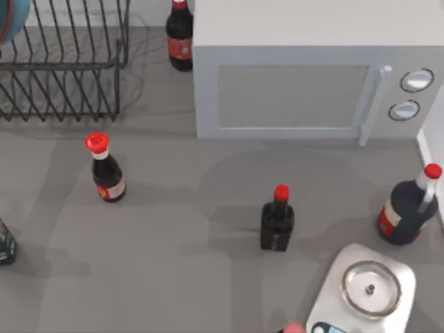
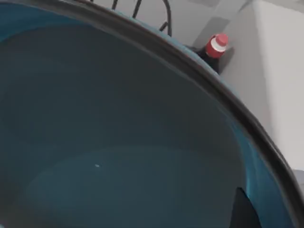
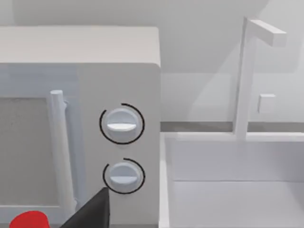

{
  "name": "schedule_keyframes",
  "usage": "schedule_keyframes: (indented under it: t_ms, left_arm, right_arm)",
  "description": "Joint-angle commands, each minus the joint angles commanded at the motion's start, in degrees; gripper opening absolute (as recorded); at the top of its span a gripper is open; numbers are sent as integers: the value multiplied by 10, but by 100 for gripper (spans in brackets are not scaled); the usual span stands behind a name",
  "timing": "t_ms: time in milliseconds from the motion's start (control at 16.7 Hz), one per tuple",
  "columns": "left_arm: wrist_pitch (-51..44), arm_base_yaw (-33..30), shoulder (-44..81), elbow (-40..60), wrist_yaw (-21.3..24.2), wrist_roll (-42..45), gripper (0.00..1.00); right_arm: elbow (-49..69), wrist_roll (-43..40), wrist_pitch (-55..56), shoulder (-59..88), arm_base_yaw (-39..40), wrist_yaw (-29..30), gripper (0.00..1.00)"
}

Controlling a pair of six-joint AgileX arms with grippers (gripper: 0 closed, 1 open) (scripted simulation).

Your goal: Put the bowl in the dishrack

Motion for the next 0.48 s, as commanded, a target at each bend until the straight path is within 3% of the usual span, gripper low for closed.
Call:
schedule_keyframes:
  t_ms: [240,480]
  left_arm:
    - [202,129,-131,-126,37,121,0]
    - [319,195,-245,-221,73,197,0]
  right_arm:
    - [0,0,0,0,0,0,100]
    - [0,0,0,0,0,0,100]
